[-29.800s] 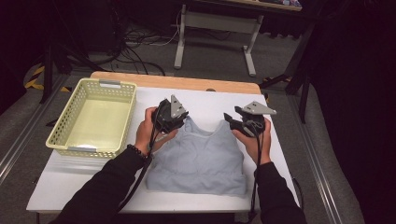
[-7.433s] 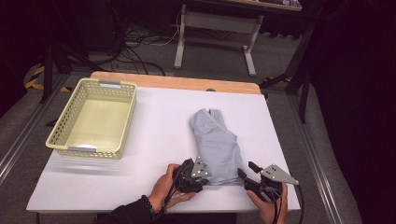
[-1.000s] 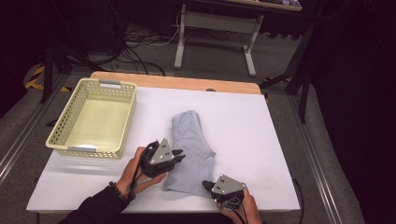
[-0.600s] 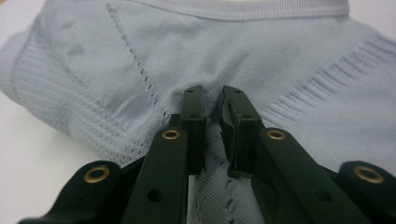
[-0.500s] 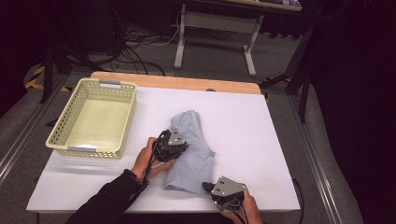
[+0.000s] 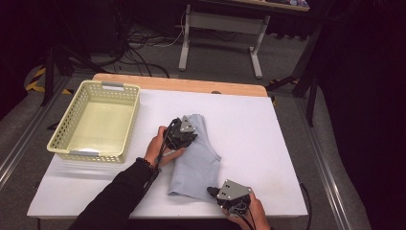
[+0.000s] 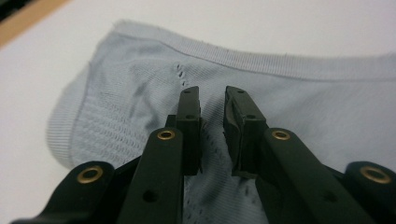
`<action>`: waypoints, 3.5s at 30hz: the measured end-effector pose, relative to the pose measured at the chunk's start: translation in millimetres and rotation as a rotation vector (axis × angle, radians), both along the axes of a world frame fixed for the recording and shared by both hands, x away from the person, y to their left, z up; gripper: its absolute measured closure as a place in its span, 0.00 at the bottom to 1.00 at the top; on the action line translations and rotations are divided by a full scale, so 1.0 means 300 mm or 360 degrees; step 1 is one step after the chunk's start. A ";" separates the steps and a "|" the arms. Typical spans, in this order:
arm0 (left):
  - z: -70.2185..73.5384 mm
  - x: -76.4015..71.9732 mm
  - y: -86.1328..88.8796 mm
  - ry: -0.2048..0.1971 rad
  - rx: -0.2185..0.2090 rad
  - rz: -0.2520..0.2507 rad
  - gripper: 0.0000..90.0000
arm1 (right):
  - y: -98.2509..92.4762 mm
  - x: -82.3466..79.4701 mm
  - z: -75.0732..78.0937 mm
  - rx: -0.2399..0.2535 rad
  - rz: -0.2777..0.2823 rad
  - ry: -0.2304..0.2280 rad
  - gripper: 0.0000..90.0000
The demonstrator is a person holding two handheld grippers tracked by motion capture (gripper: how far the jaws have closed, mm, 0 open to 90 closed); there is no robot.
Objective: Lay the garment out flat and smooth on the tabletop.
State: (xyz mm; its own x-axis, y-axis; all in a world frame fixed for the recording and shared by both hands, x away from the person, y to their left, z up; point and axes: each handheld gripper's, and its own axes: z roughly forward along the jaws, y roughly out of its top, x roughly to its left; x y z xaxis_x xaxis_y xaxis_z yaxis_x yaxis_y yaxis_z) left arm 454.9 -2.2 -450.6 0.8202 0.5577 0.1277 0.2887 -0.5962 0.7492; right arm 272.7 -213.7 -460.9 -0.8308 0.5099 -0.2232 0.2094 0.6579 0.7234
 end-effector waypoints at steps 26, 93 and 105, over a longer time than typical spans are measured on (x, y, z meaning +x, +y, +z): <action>0.082 -0.388 0.145 -0.0203 -0.0095 -0.0305 0.90 | -0.073 0.041 0.103 0.0308 -0.0122 -0.0112 0.98; -0.061 -0.429 0.152 0.0011 -0.0084 -0.0462 0.94 | 0.109 0.297 0.062 -0.0024 -0.0033 -0.0052 0.99; -0.061 -0.433 0.151 -0.0004 -0.0070 -0.0463 0.94 | -0.024 0.251 0.029 0.0021 -0.0176 0.0000 1.00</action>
State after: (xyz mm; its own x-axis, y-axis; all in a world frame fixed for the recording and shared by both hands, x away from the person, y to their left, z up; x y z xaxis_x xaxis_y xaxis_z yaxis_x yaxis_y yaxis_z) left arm 324.9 43.0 -468.9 0.9462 0.3041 0.1108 0.1084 -0.6205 0.7767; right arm 347.9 -220.8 -452.3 -0.7692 0.6014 -0.2158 0.2804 0.6212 0.7318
